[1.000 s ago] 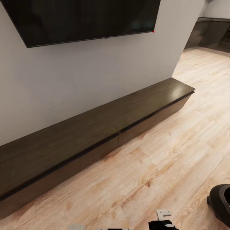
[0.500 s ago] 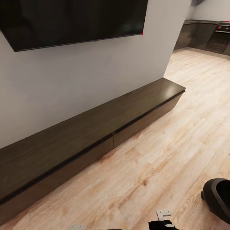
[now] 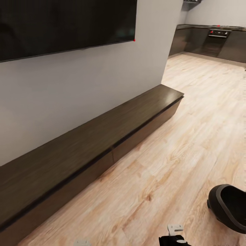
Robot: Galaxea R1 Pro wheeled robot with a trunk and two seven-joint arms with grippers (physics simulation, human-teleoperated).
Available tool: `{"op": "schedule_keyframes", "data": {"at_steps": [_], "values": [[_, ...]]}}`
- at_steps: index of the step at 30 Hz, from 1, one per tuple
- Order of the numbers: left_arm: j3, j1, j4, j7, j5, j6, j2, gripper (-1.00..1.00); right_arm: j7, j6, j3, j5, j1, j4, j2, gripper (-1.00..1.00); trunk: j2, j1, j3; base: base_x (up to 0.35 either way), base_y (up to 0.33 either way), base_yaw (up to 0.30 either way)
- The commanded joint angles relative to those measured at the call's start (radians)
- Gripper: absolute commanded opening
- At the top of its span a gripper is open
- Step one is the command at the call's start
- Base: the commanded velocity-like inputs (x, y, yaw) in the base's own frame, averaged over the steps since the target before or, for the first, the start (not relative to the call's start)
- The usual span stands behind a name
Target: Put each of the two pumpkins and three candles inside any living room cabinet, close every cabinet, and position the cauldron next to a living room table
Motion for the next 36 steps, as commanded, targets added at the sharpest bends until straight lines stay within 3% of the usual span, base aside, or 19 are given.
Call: {"op": "schedule_keyframes", "data": {"at_steps": [1,36], "values": [[0.0,0.0,0.0,0.0,0.0,0.0,0.0,1.0,0.0,-0.005,0.0,0.0,0.0,0.001,0.0,1.0,0.0,0.0,0.001,0.125,0.082,-0.214],[0.0,0.0,0.0,0.0,-0.001,0.0,0.0,1.0,0.001,-0.013,0.0,0.0,0.0,0.001,0.0,1.0,0.0,0.0,0.043,0.139,0.069,-0.214]]}}
